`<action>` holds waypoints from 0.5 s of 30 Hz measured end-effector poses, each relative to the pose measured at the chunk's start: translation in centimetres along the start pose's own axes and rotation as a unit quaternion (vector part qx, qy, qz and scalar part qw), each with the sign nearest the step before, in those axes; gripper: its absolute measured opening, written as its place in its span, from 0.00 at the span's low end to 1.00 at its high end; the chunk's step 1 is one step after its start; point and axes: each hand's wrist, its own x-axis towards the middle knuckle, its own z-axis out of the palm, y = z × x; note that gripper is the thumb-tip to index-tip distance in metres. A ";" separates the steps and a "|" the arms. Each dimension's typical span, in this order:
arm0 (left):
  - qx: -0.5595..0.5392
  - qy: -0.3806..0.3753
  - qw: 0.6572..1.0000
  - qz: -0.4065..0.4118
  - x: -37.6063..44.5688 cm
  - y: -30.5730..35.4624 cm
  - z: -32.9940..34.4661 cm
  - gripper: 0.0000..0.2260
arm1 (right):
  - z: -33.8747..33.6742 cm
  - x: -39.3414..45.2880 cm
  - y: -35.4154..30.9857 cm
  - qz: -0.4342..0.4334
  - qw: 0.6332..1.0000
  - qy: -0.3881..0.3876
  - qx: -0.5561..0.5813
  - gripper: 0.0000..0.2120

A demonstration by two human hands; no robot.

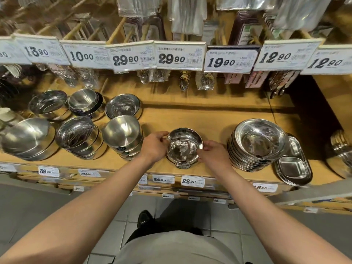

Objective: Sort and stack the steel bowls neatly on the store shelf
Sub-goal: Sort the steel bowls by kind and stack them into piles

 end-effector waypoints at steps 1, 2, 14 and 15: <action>0.011 0.002 1.000 0.004 0.1 0.0 0.0 0.14 | 0.1 0.0 0.1 0.004 1.000 0.004 -0.013 0.09; 0.021 0.004 1.000 0.008 0.2 0.0 0.1 0.13 | 0.2 0.0 0.0 0.006 1.000 0.007 -0.028 0.08; 0.121 0.019 0.992 0.038 0.4 -0.1 0.3 0.11 | 0.8 -0.8 -1.2 0.001 0.994 0.026 -0.108 0.13; 0.115 0.021 0.992 0.038 0.3 0.0 0.2 0.11 | 0.7 -1.0 -1.4 -0.001 0.994 0.027 -0.108 0.10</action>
